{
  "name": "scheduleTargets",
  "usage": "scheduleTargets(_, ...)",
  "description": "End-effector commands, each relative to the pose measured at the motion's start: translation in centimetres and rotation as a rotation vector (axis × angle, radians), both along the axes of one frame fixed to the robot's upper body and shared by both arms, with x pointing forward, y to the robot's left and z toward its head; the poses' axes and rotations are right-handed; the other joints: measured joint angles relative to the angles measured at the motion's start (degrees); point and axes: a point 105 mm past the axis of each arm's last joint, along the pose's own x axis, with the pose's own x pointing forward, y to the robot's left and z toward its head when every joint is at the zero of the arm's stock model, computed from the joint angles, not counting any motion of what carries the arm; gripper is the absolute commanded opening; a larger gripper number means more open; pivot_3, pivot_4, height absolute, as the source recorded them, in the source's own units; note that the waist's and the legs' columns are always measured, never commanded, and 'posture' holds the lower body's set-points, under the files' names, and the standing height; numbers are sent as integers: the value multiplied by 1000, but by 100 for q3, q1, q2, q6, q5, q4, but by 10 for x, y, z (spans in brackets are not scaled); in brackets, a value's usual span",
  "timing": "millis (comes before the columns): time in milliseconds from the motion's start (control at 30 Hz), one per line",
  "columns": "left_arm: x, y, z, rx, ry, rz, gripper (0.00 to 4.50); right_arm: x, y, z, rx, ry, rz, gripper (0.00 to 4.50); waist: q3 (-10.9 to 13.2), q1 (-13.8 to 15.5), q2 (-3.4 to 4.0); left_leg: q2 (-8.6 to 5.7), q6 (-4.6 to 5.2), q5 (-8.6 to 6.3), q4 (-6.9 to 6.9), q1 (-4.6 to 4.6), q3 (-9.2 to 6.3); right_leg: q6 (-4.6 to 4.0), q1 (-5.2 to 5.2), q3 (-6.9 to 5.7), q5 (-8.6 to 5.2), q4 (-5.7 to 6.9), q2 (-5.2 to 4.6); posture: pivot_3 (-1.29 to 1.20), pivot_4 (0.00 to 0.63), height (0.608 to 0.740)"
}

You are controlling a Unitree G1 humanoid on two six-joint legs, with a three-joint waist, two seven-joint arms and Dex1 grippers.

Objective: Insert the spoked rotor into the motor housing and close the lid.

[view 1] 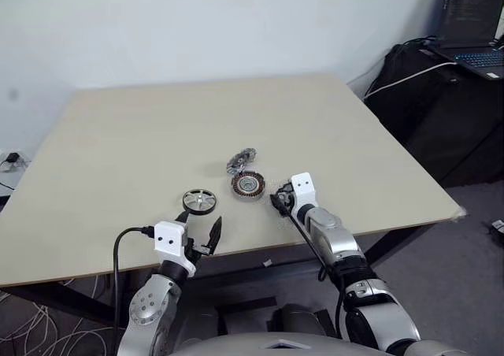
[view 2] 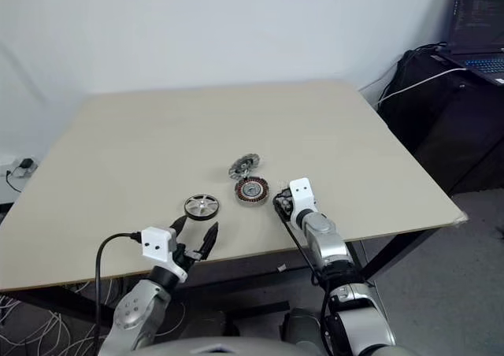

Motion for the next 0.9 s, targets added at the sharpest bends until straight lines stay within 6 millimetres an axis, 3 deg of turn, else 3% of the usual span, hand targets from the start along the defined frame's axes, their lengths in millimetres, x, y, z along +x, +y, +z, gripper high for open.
scheduleTargets(33, 2, -6, 18, -2, -56, -13, 4500, 4, 3, 10, 36, -33, -2, 2375, -1, -3, 1, 0, 0, 0, 0, 0, 0, 0, 0, 0, 0, 0, 0, 0, 0, 740)
scheduleTargets(200, 1, -8, 21, -3, -53, -16, 4500, -6, 8, 8, 54, -28, 8, 734, -1, -2, 1, 0, -1, -1, -1, 0, 0, 0, 0, 1, 0, -1, 0, 0, 0, 740)
scheduleTargets(367, 1, -8, 21, -1, -51, -17, 4500, -12, 20, 19, 91, -53, 41, 684, -1, -1, 4, 2, -16, -9, -1, 1, 0, 0, 0, 1, -1, -1, 0, 0, 0, 740)
scheduleTargets(667, 1, -10, 22, -4, -52, -18, 4500, 1, 48, 75, 112, -215, 126, 684, 10, 0, 16, 2, -24, -14, -1, 1, -1, 1, -2, 0, -1, -1, -1, 0, 0, 740)
scheduleTargets(900, 0, -11, 23, -3, -53, -14, 4500, 10, 65, 78, 65, -202, 175, 684, 11, 2, 14, 1, -24, -13, -1, 0, -1, 0, -2, -1, -1, -2, -1, 0, 0, 740)
